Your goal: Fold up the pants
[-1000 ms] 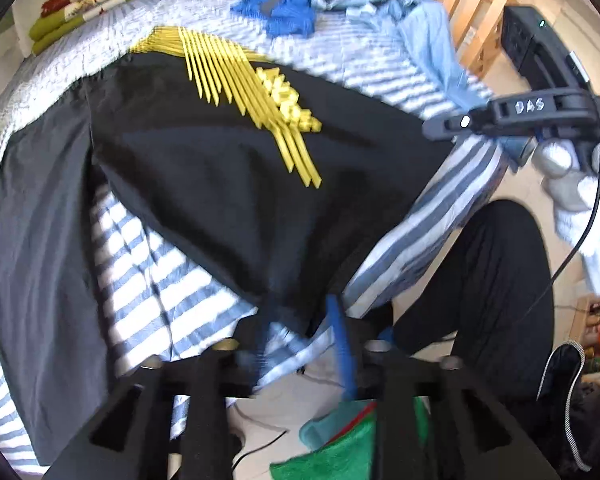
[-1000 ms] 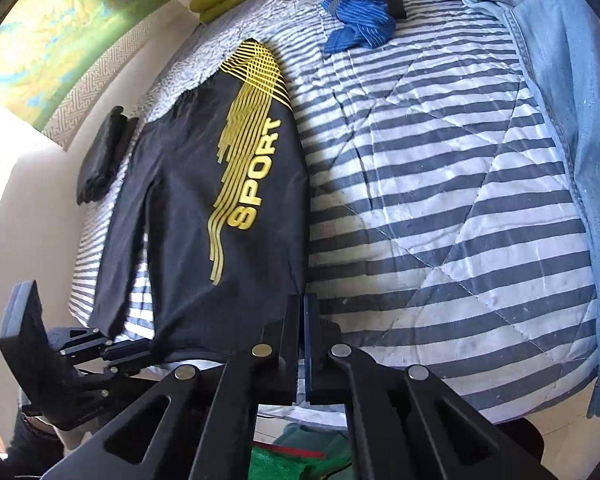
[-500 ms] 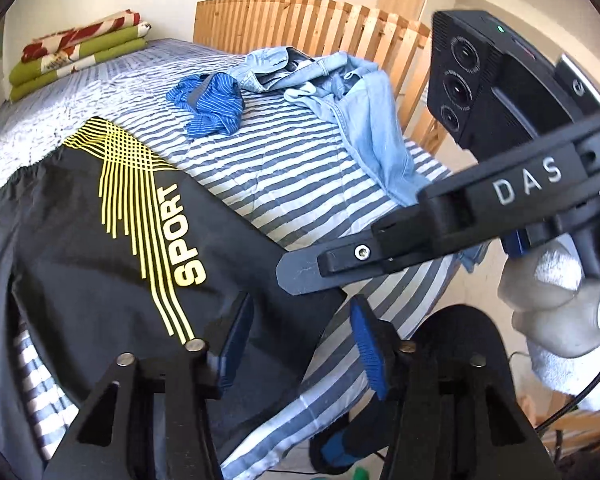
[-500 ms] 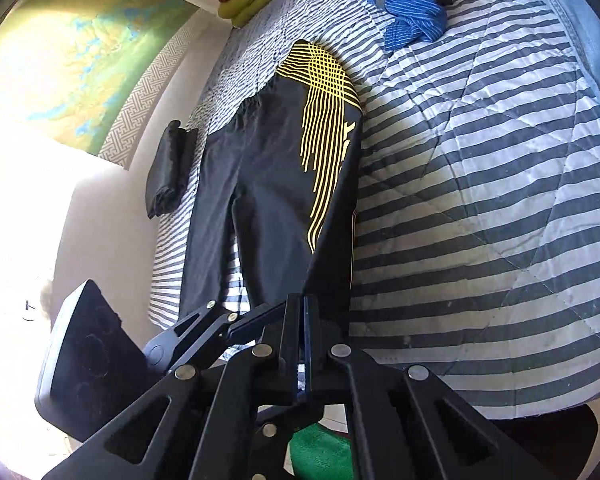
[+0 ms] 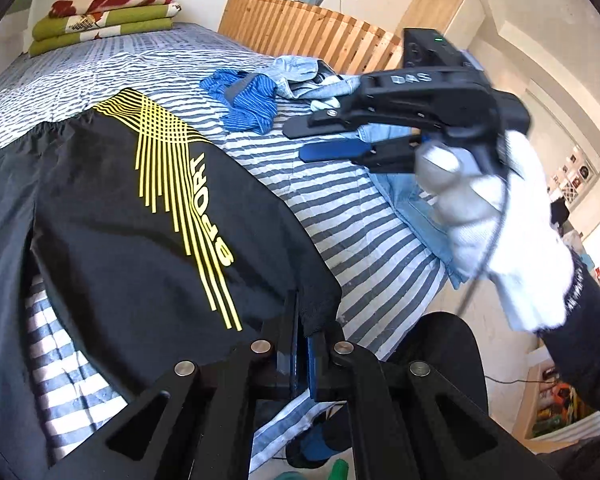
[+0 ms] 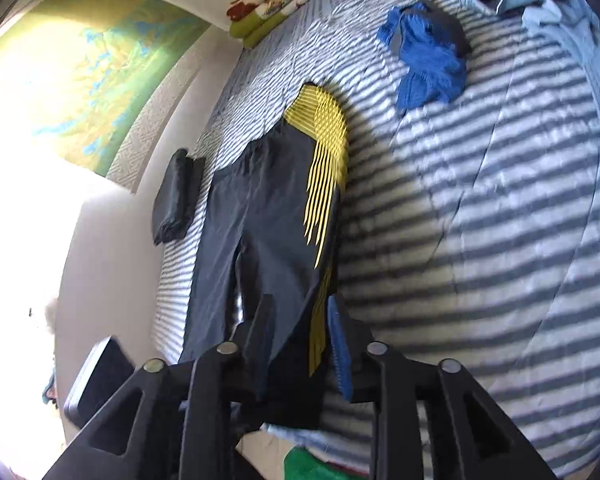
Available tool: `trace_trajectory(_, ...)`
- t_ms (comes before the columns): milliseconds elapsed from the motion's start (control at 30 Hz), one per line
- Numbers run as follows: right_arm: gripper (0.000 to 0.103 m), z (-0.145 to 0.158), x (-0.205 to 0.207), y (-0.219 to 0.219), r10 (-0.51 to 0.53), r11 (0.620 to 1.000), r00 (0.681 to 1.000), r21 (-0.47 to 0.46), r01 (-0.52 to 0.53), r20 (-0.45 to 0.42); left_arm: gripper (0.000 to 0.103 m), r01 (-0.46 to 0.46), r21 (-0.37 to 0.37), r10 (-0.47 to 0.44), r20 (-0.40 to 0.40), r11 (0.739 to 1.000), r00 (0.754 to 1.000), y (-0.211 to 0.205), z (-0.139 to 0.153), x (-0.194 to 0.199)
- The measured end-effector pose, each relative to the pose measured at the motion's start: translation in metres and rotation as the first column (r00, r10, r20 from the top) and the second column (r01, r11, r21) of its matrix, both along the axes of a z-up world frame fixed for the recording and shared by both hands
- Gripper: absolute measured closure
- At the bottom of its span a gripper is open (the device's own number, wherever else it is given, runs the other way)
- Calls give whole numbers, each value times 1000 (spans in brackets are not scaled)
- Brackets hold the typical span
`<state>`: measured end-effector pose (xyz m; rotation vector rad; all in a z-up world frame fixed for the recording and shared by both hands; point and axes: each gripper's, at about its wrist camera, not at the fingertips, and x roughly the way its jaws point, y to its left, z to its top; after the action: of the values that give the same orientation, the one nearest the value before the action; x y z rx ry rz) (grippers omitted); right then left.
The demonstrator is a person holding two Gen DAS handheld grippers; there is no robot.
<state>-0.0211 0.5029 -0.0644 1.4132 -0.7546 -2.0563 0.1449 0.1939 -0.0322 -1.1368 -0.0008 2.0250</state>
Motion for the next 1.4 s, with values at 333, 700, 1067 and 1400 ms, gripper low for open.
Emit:
trace_trajectory(333, 61, -19, -182, -85, -22, 976, 1000, 219, 17, 20, 101, -59, 34, 60, -14, 998, 998, -47, 14, 4)
trace_trajectory(700, 100, -17, -219, -156, -14, 935, 1000, 356, 12, 2, 101, -207, 114, 205, 30, 972, 978, -149, 17, 10)
trace_trajectory(1067, 100, 54, -198, -346, 191, 885, 974, 450, -116, -125, 101, -515, 132, 508, 83, 847, 857, -327, -6, 48)
trace_trajectory(1400, 101, -1, -181, -527, 353, 740, 933, 630, -235, -66, 101, -675, 111, 644, 221, 729, 732, -432, -68, 58)
